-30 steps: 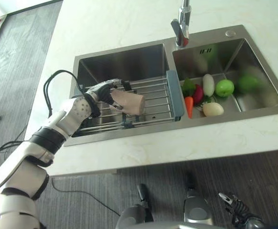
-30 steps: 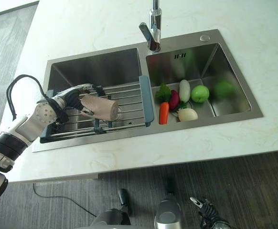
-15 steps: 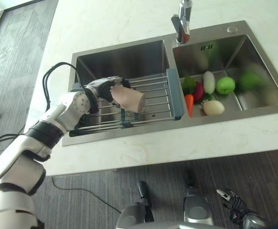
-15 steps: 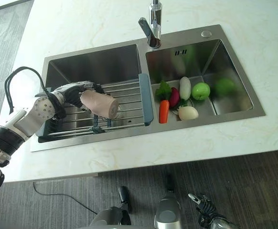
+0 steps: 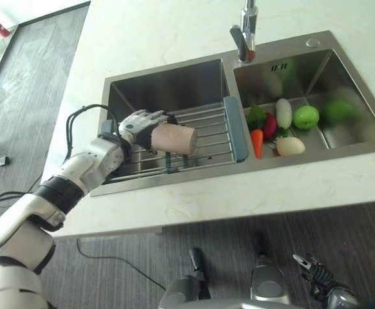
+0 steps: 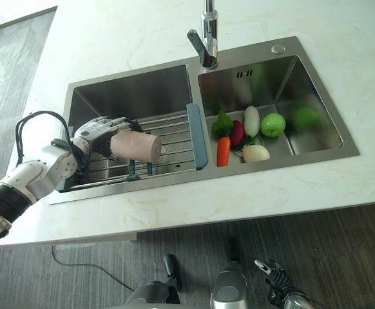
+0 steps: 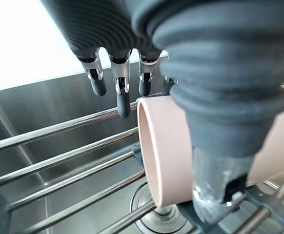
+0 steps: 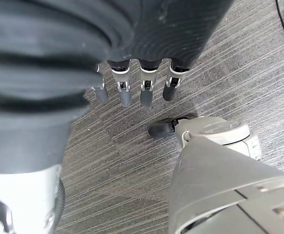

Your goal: Place the dishes in the dishwasher.

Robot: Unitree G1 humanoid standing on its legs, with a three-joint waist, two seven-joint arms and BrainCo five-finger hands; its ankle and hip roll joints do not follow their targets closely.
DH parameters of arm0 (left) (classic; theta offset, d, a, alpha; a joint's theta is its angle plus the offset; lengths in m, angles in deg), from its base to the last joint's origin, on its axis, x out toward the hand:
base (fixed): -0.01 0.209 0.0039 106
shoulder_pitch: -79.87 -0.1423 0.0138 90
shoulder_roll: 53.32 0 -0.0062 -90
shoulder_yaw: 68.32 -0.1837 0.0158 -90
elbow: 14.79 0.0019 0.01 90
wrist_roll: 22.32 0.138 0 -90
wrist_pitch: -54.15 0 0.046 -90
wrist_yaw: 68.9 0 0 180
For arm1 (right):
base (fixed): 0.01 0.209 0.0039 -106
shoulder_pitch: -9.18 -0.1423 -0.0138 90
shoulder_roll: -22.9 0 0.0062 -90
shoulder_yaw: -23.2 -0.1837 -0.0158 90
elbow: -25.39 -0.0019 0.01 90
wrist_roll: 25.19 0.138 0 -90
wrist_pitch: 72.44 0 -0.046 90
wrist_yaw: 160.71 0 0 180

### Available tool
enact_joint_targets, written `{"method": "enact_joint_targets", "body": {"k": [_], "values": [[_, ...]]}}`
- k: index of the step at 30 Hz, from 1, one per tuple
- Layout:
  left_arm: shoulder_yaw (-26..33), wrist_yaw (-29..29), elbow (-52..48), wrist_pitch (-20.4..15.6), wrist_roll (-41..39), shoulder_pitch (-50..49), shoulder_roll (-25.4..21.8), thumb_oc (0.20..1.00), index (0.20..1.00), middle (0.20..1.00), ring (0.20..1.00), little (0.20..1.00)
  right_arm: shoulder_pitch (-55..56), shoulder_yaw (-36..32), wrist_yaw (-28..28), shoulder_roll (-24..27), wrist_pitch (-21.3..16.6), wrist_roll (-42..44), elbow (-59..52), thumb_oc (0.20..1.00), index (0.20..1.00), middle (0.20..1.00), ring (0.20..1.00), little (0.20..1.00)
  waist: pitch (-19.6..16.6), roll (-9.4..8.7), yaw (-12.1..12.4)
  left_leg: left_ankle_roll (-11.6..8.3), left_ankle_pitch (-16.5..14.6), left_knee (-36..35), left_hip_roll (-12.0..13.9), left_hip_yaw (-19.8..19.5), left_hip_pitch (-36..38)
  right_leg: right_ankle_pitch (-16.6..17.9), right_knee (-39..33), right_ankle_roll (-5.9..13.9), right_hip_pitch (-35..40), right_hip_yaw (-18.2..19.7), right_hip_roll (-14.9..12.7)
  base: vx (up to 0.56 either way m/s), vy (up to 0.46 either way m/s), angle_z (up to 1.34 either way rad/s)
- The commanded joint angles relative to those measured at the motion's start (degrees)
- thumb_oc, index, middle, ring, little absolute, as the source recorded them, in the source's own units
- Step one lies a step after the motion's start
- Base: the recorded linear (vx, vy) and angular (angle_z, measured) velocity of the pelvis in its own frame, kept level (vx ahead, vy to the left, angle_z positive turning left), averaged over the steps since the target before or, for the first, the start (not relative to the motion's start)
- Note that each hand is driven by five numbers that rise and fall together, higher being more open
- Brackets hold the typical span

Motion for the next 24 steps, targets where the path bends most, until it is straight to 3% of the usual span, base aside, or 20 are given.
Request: {"method": "enact_joint_targets", "body": {"k": [1,10,24], "values": [[0.16,-4.27,-1.66,-1.61,3.72,0.88,-1.61,1.0,1.0,1.0,1.0,1.0,-0.71,-1.27,0.63,-0.79,-1.94,1.91,1.05,1.0,1.0,1.0,1.0,1.0,-1.44,-1.7,0.04,-1.54,-4.46,0.67,0.6,-2.78,-2.0,-1.9,0.78,5.36,-2.73,2.95,-4.22,0.0,0.0,0.0],[-0.23,-7.93,-2.22,0.11,6.65,-1.32,0.49,1.0,1.0,1.0,1.0,1.0,-1.27,-1.51,1.0,-1.2,-2.46,2.38,1.14,1.0,1.0,1.0,1.0,1.0,-1.1,-1.53,0.09,-1.48,-4.48,0.7,0.48,-3.04,-2.44,-1.81,0.77,5.33,-3.22,3.19,-4.27,0.0,0.0,0.0],[-3.15,-4.08,1.8,1.94,6.87,-0.34,1.63,1.0,1.0,1.0,1.0,1.0,-2.14,-1.51,1.25,-0.62,-2.27,2.27,0.96,1.0,1.0,1.0,1.0,1.0,-0.48,-1.22,-0.89,-1.35,-4.57,0.7,0.31,-2.72,-2.56,-1.6,0.98,5.37,-3.97,3.97,-4.19,0.0,0.001,-0.01]]}}
